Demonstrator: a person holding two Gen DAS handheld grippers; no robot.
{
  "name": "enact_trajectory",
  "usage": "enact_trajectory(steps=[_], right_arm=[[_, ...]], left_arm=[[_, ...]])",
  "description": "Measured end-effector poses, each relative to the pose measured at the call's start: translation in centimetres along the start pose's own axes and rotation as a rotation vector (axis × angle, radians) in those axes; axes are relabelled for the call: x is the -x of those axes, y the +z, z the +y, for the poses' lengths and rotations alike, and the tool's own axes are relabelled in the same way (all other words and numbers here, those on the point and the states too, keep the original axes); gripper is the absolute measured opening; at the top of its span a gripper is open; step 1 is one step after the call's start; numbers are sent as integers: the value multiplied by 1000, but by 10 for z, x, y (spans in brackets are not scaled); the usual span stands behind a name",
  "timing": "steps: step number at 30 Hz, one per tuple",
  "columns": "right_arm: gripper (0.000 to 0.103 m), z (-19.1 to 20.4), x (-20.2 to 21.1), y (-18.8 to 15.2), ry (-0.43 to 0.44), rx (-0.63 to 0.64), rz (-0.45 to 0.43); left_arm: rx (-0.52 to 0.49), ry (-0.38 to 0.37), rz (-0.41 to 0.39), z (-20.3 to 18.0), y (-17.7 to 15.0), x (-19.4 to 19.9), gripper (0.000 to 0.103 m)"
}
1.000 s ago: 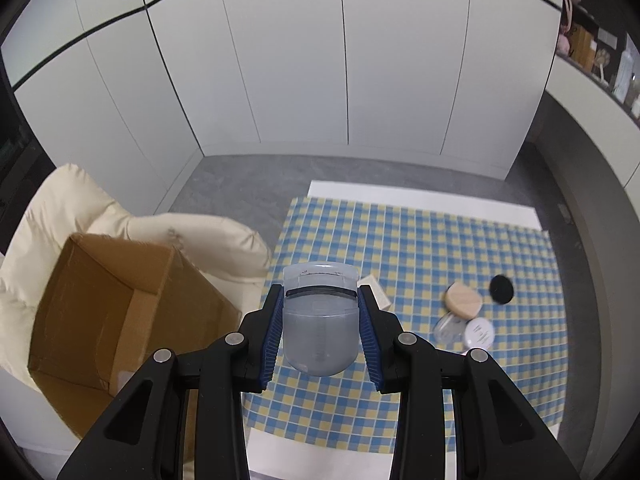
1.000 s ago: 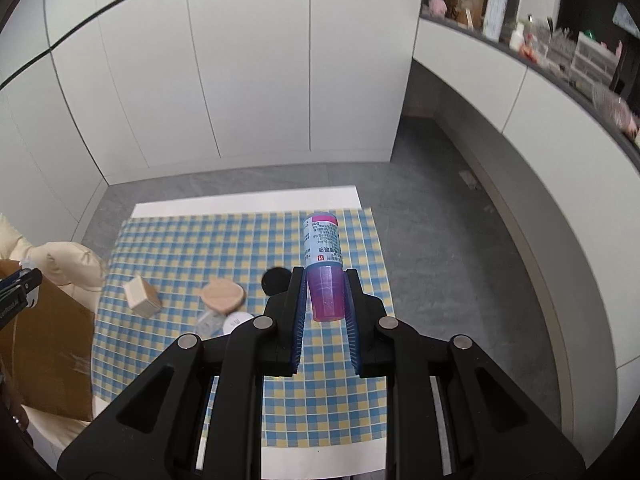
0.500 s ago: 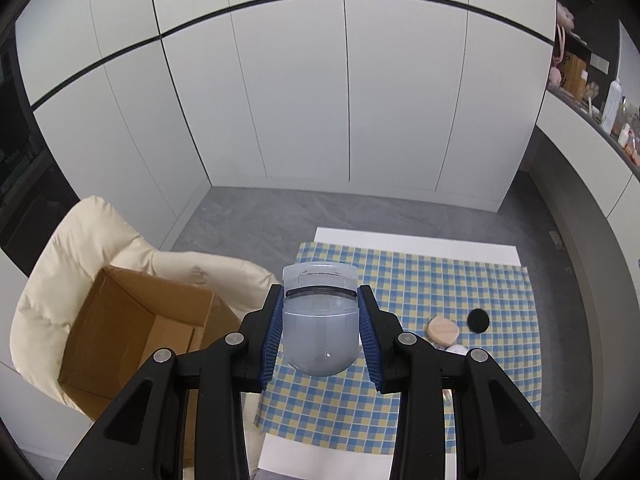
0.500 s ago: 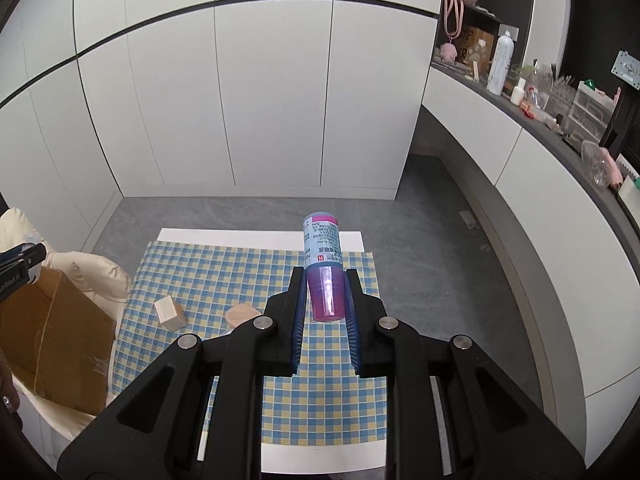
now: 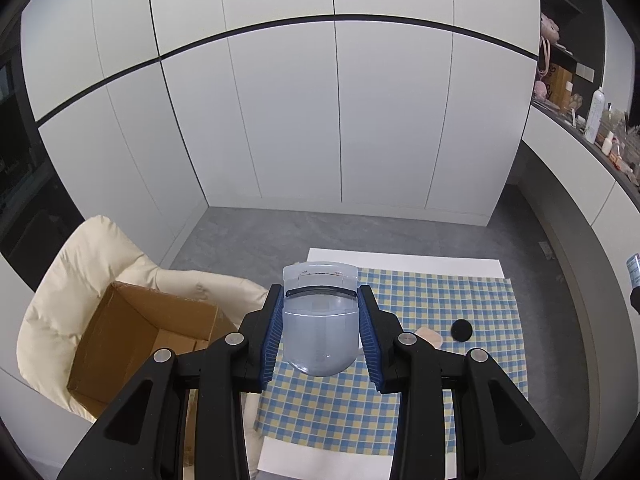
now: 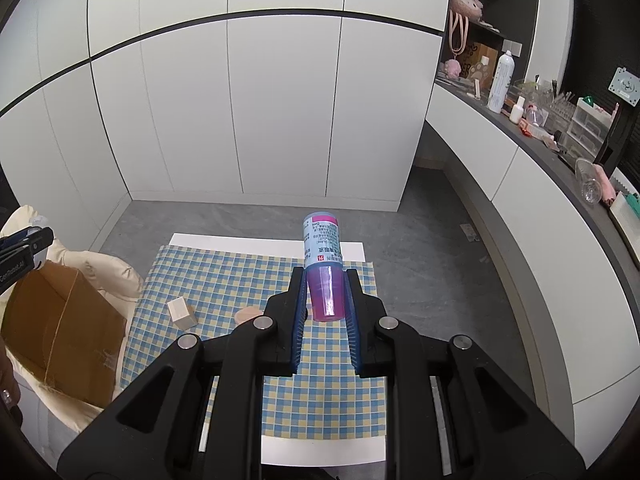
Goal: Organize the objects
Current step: 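Lift the clear case with the left tool while the right tool lifts the pink bottle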
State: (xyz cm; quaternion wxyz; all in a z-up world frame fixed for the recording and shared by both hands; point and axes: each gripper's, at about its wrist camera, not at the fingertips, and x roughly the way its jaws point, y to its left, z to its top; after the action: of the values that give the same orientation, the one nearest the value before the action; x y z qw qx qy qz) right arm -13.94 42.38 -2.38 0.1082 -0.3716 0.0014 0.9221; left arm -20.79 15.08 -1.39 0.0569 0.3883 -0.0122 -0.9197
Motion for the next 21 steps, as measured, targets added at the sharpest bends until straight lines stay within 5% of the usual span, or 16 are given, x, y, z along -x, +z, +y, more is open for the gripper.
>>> enact_trajectory(steps=[21], right_arm=[[19,7,14,-25,10,35,12]], left_arm=[[-8,-14,13,-9,-32,20,36]])
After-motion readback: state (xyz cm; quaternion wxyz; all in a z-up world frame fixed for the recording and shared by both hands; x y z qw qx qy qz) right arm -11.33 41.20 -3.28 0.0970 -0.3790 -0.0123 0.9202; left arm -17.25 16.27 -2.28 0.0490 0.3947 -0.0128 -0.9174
